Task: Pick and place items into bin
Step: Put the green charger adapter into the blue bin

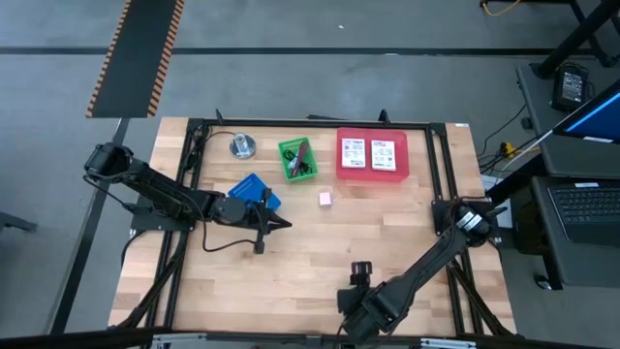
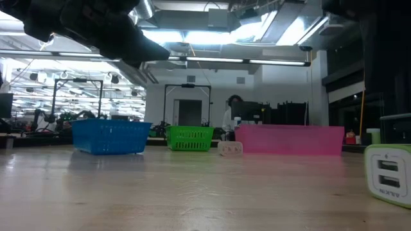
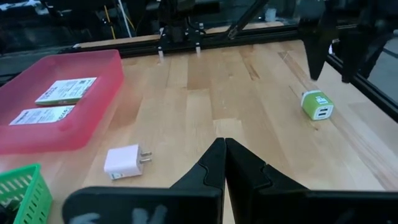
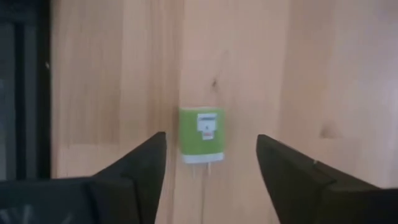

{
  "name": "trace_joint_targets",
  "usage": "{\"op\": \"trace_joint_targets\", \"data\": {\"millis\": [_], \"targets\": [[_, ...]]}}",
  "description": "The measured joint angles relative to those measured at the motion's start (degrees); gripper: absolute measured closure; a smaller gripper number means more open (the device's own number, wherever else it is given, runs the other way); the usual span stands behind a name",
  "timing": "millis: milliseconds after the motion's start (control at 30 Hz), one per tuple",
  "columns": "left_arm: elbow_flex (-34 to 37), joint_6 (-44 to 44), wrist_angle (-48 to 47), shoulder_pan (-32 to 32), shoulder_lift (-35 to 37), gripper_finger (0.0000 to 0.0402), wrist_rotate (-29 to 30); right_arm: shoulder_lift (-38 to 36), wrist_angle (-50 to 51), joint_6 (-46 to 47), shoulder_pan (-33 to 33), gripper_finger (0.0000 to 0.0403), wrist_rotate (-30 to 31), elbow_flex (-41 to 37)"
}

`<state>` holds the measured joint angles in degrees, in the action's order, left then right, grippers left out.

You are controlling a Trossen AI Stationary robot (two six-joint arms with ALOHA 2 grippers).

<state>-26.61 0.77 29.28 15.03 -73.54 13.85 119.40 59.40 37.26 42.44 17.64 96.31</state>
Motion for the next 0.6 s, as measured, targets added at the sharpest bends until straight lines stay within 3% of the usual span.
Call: {"op": "trace_joint_targets", "data": {"millis": [600], "targets": [[0.00, 1.64, -0.87, 0.04, 0.00, 0.0398, 0.00, 5.02, -2.01, 0.50, -0.24, 0.0162, -1.34, -0.11]]}}
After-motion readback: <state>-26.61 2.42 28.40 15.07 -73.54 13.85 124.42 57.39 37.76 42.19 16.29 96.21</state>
